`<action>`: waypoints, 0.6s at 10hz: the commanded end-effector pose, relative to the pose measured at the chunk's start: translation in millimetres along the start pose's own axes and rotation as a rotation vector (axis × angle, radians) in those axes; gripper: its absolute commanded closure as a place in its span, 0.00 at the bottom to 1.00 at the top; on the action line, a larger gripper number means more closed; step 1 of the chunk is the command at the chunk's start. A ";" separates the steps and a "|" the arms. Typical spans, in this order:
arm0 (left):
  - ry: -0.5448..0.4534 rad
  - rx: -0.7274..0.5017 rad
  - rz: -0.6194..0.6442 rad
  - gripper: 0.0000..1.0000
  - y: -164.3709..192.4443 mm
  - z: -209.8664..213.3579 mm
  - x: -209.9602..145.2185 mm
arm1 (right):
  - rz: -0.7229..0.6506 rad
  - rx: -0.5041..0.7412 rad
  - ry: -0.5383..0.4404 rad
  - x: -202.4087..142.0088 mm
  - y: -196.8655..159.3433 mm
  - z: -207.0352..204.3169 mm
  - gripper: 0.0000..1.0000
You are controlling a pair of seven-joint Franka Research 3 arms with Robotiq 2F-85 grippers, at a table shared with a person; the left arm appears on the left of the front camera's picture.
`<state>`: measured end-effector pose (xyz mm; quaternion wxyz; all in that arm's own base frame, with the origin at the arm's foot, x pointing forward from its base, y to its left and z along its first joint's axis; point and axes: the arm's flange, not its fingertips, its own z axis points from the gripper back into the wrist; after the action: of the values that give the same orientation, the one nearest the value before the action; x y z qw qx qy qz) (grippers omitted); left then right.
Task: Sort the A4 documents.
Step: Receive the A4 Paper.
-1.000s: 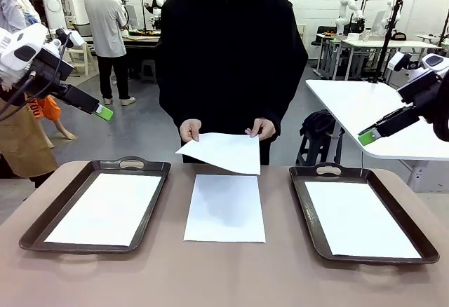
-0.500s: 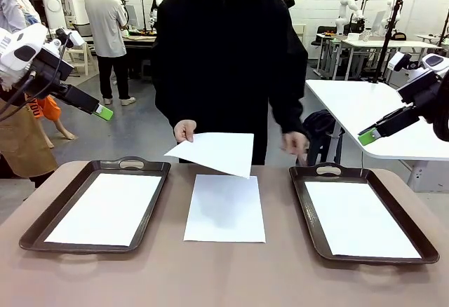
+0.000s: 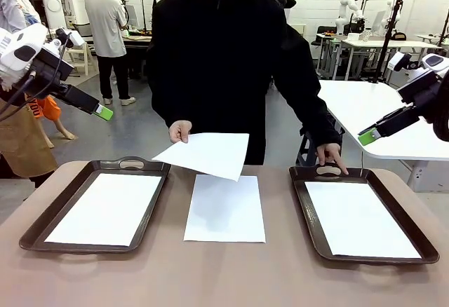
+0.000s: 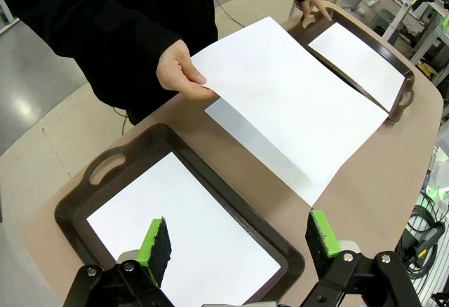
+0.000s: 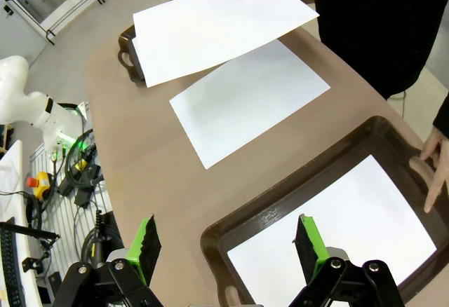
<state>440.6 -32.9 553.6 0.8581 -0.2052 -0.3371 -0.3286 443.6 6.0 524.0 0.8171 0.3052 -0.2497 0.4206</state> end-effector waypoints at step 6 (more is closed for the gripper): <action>0.004 0.004 -0.010 0.00 -0.8 0.7 -0.3 | -0.002 -0.001 -0.005 -0.4 0.2 -1.9 0.00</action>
<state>440.6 -32.9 553.6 0.8581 -0.2052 -0.3371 -0.3286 443.6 6.0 524.0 0.8171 0.3052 -0.2497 0.4206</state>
